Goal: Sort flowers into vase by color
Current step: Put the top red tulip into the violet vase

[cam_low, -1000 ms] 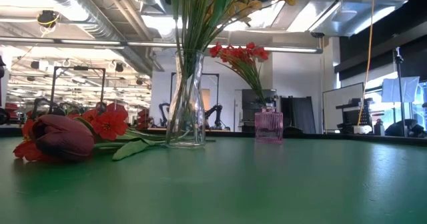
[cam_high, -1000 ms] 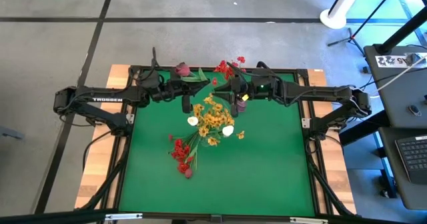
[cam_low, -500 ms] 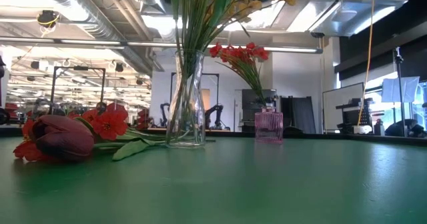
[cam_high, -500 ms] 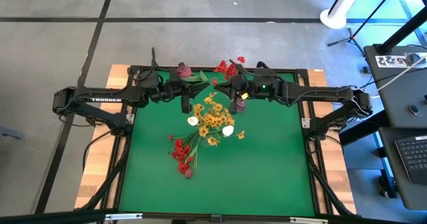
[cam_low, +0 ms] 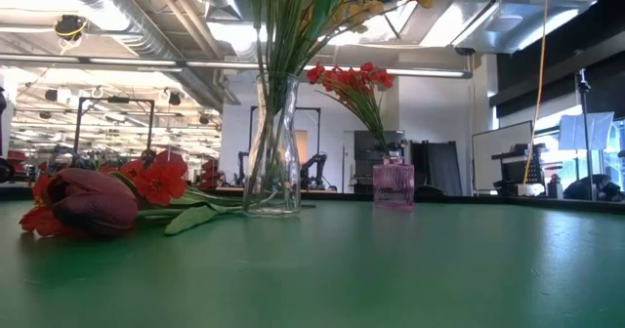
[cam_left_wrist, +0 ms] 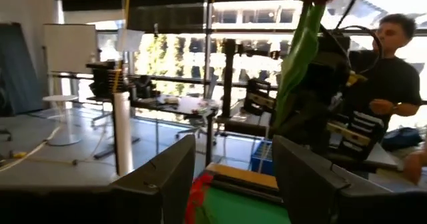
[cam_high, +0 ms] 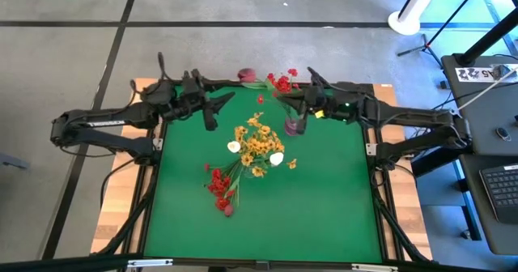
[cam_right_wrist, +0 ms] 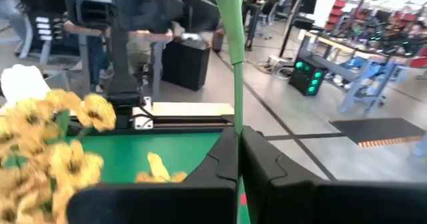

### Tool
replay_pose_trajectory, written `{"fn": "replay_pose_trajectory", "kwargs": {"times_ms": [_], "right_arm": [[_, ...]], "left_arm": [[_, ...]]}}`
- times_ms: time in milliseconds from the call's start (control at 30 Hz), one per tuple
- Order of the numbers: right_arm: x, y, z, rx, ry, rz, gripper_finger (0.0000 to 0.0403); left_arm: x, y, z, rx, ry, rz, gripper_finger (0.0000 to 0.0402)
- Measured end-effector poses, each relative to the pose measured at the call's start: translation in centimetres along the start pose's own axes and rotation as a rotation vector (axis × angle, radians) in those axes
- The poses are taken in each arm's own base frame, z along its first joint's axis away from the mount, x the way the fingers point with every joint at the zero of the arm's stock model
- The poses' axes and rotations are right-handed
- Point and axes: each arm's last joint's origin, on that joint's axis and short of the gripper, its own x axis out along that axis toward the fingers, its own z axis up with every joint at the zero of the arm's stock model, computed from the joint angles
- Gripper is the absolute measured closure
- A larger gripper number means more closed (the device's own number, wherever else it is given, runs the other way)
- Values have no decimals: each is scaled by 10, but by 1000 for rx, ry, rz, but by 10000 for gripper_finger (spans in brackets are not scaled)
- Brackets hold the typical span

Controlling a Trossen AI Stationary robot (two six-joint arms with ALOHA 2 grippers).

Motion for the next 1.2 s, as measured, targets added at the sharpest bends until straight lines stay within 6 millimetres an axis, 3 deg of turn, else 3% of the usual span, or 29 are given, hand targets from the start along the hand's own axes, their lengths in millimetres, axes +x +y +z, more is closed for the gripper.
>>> {"fn": "replay_pose_trajectory", "kwargs": {"times_ms": [100,300,500,700,967,1200], "right_arm": [[-14,-6,-21,29,-31,-41,402],[-32,-19,-92,142,-222,-89,402],[-40,-21,-150,174,-334,-147,402],[-29,-17,-173,140,-323,-135,402],[-12,-14,-197,132,-290,-133,403],[-6,-12,-210,91,-278,-148,403]], "left_arm": [[-9,3,1,-2,38,22,209],[-11,2,-11,15,165,35,209],[-10,-1,-7,0,123,-60,210],[-19,0,5,16,34,-125,210],[-26,9,-44,-47,118,-47,210],[-29,13,-65,-90,104,-22,210]]}}
